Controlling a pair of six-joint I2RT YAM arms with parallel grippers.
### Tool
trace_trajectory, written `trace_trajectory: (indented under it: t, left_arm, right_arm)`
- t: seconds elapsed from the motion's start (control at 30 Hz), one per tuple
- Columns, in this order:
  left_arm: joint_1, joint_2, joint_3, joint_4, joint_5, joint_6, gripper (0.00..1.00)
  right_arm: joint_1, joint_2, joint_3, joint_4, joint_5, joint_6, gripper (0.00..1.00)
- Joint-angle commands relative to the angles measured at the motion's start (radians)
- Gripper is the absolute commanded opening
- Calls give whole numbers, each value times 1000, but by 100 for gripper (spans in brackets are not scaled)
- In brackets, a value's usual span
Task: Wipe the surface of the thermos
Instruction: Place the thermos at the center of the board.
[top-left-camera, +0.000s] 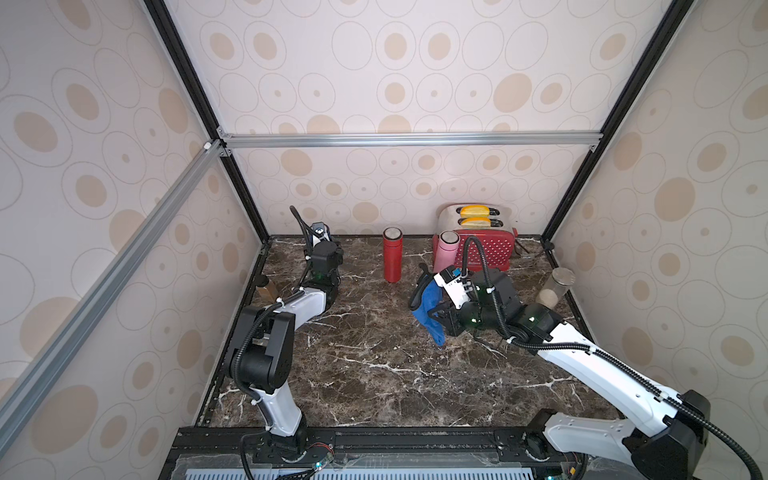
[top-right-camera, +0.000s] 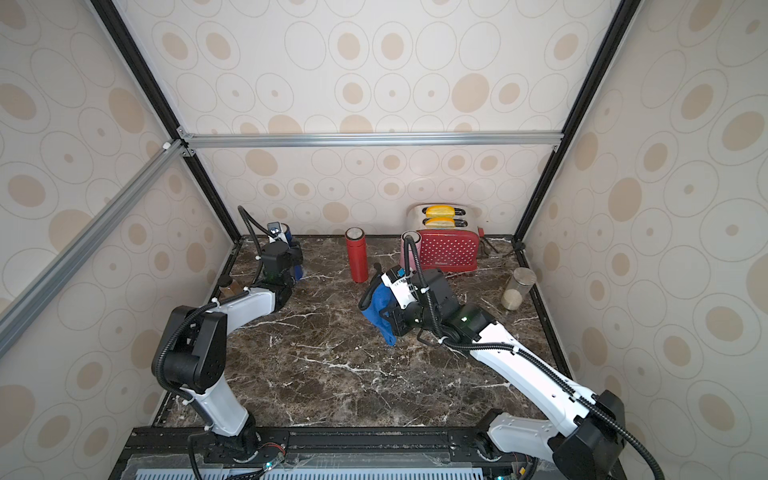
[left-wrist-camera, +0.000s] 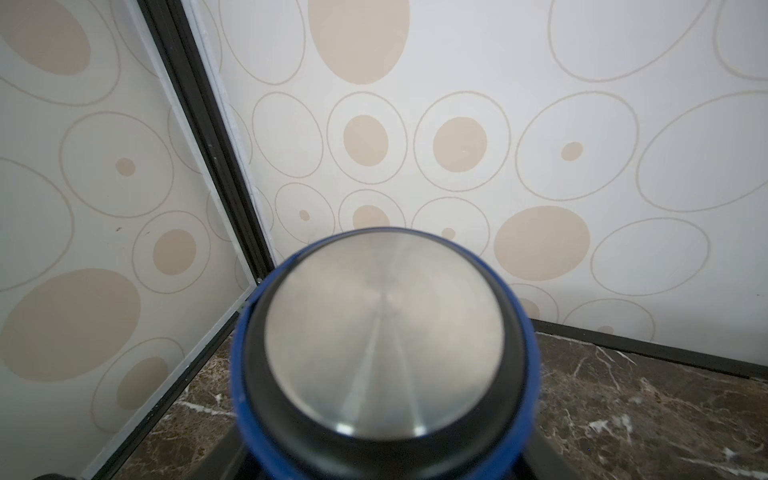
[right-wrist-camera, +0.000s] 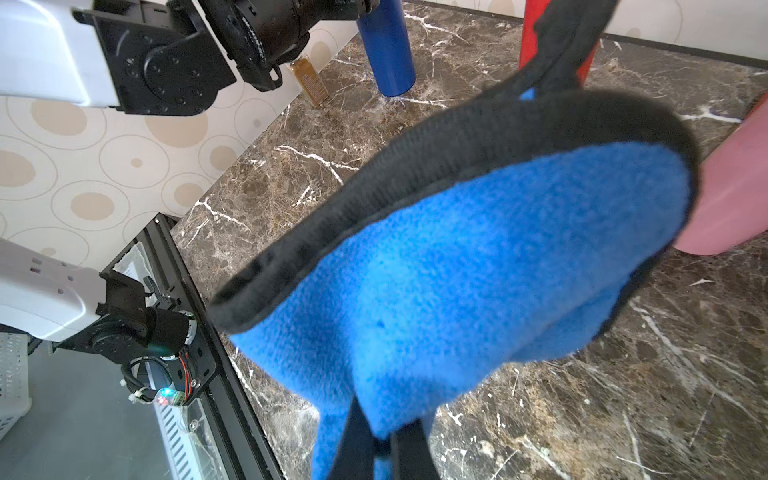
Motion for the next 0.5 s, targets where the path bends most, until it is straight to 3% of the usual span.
trace_trajectory:
  t: [0.0, 0.47]
  left_arm:
    - [22, 18, 52, 130, 45, -42, 0]
    - [27, 93, 55, 147, 102, -49, 0]
  right_arm:
    - [10, 21, 35, 14, -4, -5, 0]
    - [10, 47, 53, 15, -7, -1, 0]
